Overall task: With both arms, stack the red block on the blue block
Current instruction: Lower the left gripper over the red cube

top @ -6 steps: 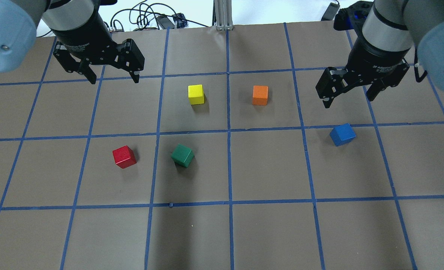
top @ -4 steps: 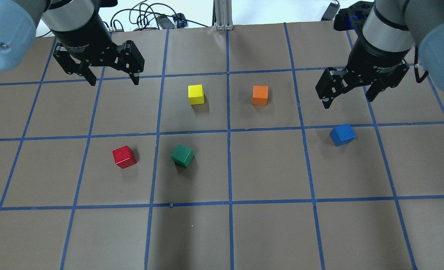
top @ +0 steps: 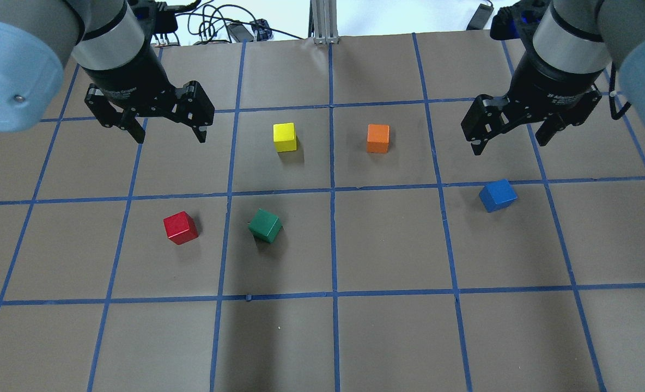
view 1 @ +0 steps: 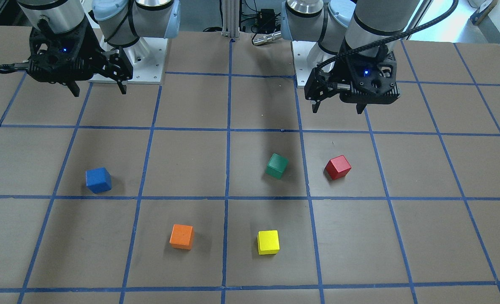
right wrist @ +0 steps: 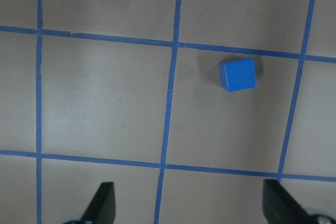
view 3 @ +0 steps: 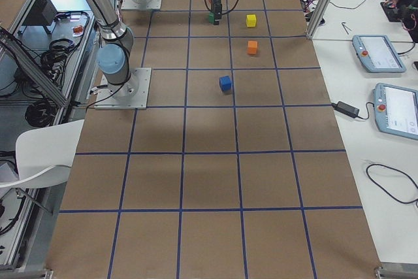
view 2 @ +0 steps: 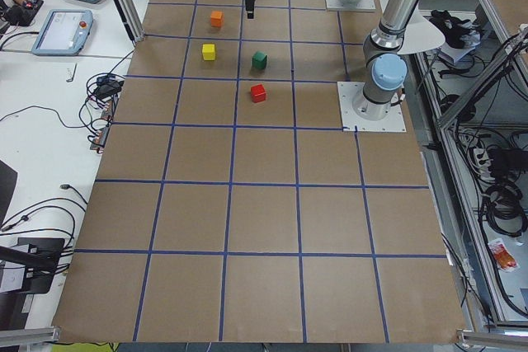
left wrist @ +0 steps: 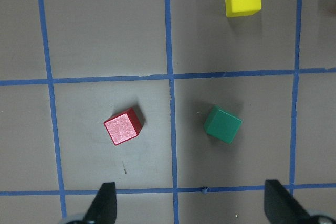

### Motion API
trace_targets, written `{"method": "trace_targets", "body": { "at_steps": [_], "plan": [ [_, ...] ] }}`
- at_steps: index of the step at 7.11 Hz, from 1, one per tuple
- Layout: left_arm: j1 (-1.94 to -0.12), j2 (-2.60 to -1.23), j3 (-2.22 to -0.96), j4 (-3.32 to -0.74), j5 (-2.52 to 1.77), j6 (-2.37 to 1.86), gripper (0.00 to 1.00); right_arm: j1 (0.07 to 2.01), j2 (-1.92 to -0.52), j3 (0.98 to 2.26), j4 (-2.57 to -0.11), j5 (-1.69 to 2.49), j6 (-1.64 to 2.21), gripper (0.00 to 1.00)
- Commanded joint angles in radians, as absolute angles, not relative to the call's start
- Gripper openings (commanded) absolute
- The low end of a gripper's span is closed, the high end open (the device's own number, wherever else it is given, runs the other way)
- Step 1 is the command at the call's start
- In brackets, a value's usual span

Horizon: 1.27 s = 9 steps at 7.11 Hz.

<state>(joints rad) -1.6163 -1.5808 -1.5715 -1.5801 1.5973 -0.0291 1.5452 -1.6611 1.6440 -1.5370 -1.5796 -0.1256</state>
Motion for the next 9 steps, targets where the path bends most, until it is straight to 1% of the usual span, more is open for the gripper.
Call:
{"method": "trace_targets", "body": {
  "at_steps": [1, 3, 4, 5, 7, 8, 9],
  "plan": [
    [-1.589, -1.577, -1.63, -1.565, 1.597, -0.034, 1.0, 1.543, -1.664, 1.638, -1.528, -1.583, -0.121, 1.0],
    [-1.502, -1.574, -1.716, -1.563, 1.597, -0.037, 1.0, 1.543, -1.669, 1.635, -1.528, -1.583, -0.121, 1.0],
    [-1.446, -1.58, -1.779, -1.508, 1.594, -0.047, 1.0, 1.545, -1.677, 1.643, -1.528, -1.583, -0.121, 1.0],
    [-1.428, -1.574, -1.877, -1.376, 1.594, -0.055, 1.0, 1.545, -1.677, 1.64, -1.528, -1.585, -0.121, 1.0],
    [-1.382, -1.598, -2.09, -1.028, 1.589, -0.054, 1.0, 1.545, -1.677, 1.638, -1.528, -1.585, -0.121, 1.0],
    [-1.368, -1.609, -2.165, -0.958, 1.589, -0.054, 1.0, 1.543, -1.677, 1.637, -1.528, -1.586, -0.121, 1.0],
    [-1.365, -1.63, -2.195, -0.927, 1.589, -0.055, 1.0, 1.543, -1.677, 1.641, -1.529, -1.588, -0.121, 1.0]
  ]
}}
